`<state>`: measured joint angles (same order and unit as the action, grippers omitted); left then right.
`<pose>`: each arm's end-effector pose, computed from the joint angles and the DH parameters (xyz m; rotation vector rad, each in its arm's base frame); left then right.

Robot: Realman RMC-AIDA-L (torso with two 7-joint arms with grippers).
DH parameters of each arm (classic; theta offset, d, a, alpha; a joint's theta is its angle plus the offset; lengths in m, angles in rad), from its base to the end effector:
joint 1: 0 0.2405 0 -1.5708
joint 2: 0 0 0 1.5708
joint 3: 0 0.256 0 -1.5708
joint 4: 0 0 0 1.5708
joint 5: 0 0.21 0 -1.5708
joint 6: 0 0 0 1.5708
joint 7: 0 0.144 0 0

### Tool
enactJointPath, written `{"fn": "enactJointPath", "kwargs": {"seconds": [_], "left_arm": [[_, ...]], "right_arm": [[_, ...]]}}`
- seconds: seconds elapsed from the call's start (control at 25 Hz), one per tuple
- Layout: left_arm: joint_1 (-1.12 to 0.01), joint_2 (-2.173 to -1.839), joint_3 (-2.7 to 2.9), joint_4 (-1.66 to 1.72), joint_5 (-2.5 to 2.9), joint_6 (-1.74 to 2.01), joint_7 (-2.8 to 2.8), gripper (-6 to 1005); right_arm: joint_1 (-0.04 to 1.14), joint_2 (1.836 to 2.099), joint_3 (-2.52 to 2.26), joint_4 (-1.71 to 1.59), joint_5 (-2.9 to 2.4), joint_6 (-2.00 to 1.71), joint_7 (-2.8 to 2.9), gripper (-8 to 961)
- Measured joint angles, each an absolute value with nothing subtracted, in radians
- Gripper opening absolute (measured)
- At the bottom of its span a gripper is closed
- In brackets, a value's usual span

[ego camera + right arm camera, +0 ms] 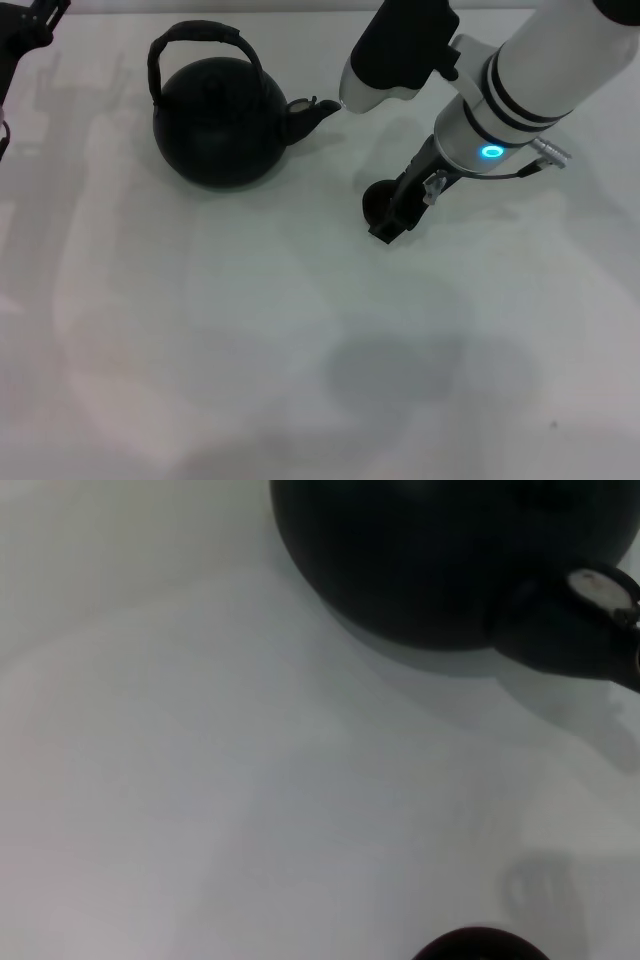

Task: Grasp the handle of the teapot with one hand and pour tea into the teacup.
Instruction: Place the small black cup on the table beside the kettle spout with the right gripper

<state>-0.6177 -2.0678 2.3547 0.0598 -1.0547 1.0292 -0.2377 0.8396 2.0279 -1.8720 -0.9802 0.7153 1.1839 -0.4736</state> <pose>-0.3166 0.3854 0.0034 -1.5400 -0.6366 -0.6907 0.1559 0.3687 -0.0928 -2.6961 0.6206 -0.6663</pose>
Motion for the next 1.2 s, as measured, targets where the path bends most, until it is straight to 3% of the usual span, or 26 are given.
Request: {"fn": "enactJointPath", "kwargs": {"seconds": [1.2], "left_arm": [[-0.626, -2.066, 2.355, 0.060, -1.055, 1.020, -0.238, 886]], "right_arm": [[0.857, 2.028, -1.915, -0.943, 0.717, 1.151, -0.468, 770]]}}
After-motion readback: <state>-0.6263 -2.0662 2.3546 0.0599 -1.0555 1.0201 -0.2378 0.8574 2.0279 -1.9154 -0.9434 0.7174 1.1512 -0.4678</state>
